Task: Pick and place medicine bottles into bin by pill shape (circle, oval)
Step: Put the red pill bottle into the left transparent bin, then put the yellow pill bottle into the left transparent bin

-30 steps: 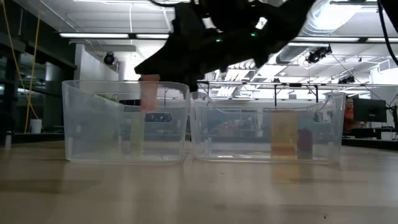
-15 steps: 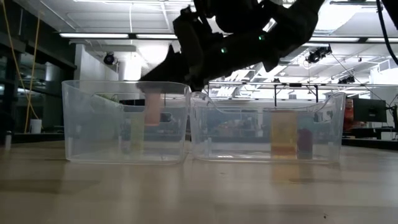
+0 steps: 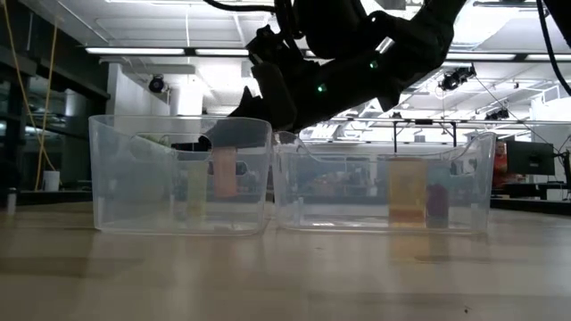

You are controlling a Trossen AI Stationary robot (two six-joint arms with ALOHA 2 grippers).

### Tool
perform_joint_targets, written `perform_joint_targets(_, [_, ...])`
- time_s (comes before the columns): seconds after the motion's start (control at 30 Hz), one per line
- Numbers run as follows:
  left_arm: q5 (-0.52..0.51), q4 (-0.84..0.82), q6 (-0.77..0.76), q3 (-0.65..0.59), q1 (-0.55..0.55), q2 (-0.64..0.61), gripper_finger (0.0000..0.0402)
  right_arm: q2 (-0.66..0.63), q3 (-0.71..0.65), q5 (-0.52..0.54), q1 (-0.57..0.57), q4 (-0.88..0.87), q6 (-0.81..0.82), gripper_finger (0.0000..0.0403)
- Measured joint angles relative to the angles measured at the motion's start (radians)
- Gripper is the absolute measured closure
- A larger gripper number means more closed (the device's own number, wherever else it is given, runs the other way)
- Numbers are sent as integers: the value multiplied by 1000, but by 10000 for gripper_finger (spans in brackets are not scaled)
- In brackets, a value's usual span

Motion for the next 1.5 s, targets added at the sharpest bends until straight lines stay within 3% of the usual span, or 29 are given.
perform_joint_targets(0.3, [0, 0, 1, 0, 0, 1, 185, 0, 1, -1, -14, -14, 12, 295])
perform_joint_targets(0.73, [0, 0, 2, 0, 0, 1, 185, -1, 1, -1, -14, -18, 11, 233])
perform_joint_targets(1.1, [0, 0, 29, 0, 0, 1, 185, -13, -1, -1, -14, -25, 42, 224])
perform_joint_targets(1.33, [0, 0, 36, 0, 0, 1, 185, -113, -1, -1, -15, -47, 45, 224])
perform_joint_targets(1.5, [0, 0, 45, 0, 0, 1, 185, -284, -1, -2, -15, -105, 92, 224])
